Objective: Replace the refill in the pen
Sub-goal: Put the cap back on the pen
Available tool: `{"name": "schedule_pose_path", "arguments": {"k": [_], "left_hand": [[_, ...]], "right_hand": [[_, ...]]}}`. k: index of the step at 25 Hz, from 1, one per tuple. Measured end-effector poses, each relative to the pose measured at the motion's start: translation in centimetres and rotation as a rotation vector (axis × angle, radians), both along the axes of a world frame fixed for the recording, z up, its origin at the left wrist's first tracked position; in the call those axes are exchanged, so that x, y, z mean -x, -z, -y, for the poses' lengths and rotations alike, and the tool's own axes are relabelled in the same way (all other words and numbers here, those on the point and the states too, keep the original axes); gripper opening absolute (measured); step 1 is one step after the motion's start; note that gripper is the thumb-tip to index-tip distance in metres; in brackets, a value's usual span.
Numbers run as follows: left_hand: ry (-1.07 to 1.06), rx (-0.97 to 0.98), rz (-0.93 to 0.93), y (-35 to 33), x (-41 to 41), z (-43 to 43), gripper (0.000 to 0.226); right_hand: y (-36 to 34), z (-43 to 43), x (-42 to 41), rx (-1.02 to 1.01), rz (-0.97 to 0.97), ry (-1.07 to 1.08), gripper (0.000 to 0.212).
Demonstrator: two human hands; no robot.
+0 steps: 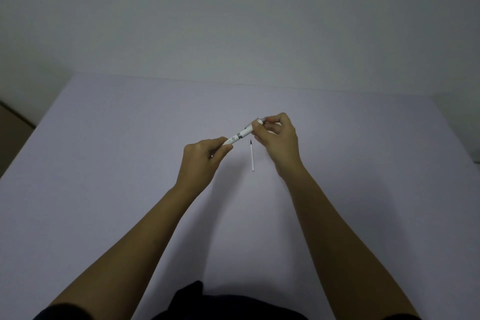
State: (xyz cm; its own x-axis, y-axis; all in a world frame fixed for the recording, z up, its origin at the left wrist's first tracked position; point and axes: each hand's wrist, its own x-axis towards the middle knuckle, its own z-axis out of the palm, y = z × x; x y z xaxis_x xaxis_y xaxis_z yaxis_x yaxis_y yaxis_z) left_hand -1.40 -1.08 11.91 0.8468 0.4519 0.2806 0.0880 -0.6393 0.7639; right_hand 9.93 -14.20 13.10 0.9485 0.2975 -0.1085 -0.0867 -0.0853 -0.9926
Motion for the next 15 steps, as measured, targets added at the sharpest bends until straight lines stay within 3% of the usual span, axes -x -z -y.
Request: {"name": "schedule_pose_path", "arguments": {"k": [6, 15], "left_hand": [[-0.029, -0.024, 0.005, -0.2, -0.4, 0.2, 0.015], [0.109, -0.242, -0.239, 0.7, -4.2, 0.3, 0.018]], "right_hand": [[0.3, -0.6, 0.7, 0.028, 0.027, -0.010, 0.021], [1.3, -2.0, -4.3, 0.125, 0.052, -0.030, 0.016]]}}
